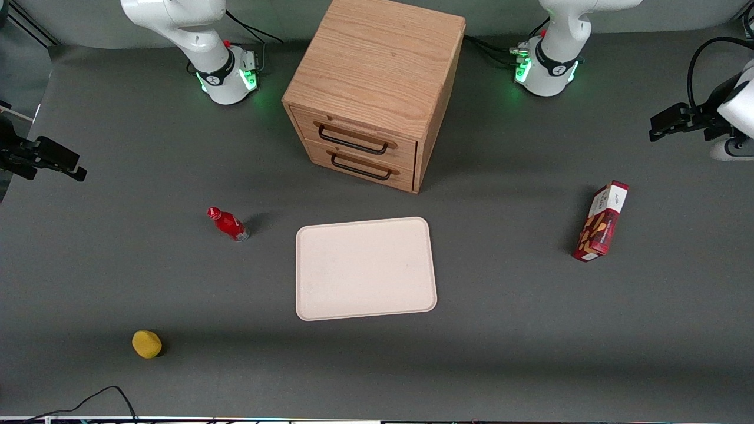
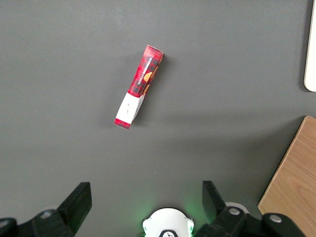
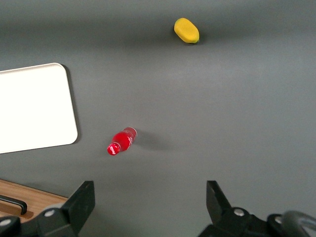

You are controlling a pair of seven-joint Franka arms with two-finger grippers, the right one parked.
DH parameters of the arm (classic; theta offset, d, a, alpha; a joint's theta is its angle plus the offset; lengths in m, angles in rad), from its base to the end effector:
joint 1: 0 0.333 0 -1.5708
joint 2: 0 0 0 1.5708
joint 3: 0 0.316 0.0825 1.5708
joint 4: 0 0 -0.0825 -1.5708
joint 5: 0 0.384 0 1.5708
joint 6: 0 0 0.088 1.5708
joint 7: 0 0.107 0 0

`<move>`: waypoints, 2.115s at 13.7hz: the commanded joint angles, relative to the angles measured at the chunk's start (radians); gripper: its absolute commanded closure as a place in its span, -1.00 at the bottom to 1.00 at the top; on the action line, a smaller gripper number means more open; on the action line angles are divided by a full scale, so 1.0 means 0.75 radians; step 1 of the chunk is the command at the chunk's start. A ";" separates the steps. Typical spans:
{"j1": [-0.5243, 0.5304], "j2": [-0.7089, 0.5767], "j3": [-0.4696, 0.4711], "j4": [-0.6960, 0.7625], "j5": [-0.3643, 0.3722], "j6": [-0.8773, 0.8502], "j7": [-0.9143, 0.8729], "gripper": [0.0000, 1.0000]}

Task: Place red cookie box on tray
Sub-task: 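Move the left gripper toward the upright red cookie box, then lower the open left gripper around the red cookie box and close it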

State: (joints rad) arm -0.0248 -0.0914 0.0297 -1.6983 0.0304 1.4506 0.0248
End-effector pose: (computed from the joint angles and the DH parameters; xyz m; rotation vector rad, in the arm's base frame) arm 0.5103 0.0067 0.6044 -3.1065 0.0294 0.2440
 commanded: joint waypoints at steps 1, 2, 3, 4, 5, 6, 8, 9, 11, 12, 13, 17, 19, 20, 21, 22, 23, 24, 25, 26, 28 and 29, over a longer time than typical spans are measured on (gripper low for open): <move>-0.026 0.030 0.020 0.049 0.025 -0.020 -0.005 -1.00; -0.024 0.034 0.022 0.062 0.025 -0.020 -0.002 -1.00; -0.024 0.036 0.022 0.064 0.023 -0.012 -0.004 -1.00; -0.026 0.042 0.028 0.062 0.023 -0.005 -0.004 -1.00; -0.032 0.042 0.028 0.058 0.025 -0.007 -0.002 -1.00; -0.038 0.042 0.032 0.060 0.029 -0.009 0.000 -1.00; -0.043 0.050 0.067 0.058 0.084 0.015 0.073 -1.00; -0.041 0.087 0.101 0.054 0.108 0.054 0.223 -1.00; -0.043 0.156 0.203 0.023 0.115 0.156 0.467 -1.00; -0.041 0.187 0.226 -0.042 0.115 0.245 0.569 -1.00; -0.039 0.208 0.247 -0.148 0.111 0.372 0.657 -1.00; -0.045 0.232 0.296 -0.607 0.011 0.880 0.767 -1.00; -0.071 0.287 0.290 -0.644 0.004 0.929 0.767 -1.00; -0.081 0.314 0.284 -0.654 0.002 0.956 0.767 -1.00; -0.086 0.334 0.265 -0.670 0.002 0.998 0.767 -1.00; -0.086 0.357 0.251 -0.697 -0.004 1.072 0.767 -1.00; -0.086 0.377 0.241 -0.732 -0.004 1.156 0.767 -1.00; -0.086 0.406 0.237 -0.756 -0.004 1.229 0.767 -1.00; -0.084 0.434 0.234 -0.769 -0.006 1.287 0.769 -1.00; -0.084 0.457 0.230 -0.769 -0.006 1.318 0.769 -1.00; -0.082 0.474 0.226 -0.767 -0.046 1.324 0.765 0.75; -0.079 0.474 0.226 -0.763 -0.093 1.310 0.765 1.00</move>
State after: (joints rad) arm -0.0808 0.2719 0.1971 -2.2688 0.0123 2.4322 0.5813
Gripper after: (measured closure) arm 0.233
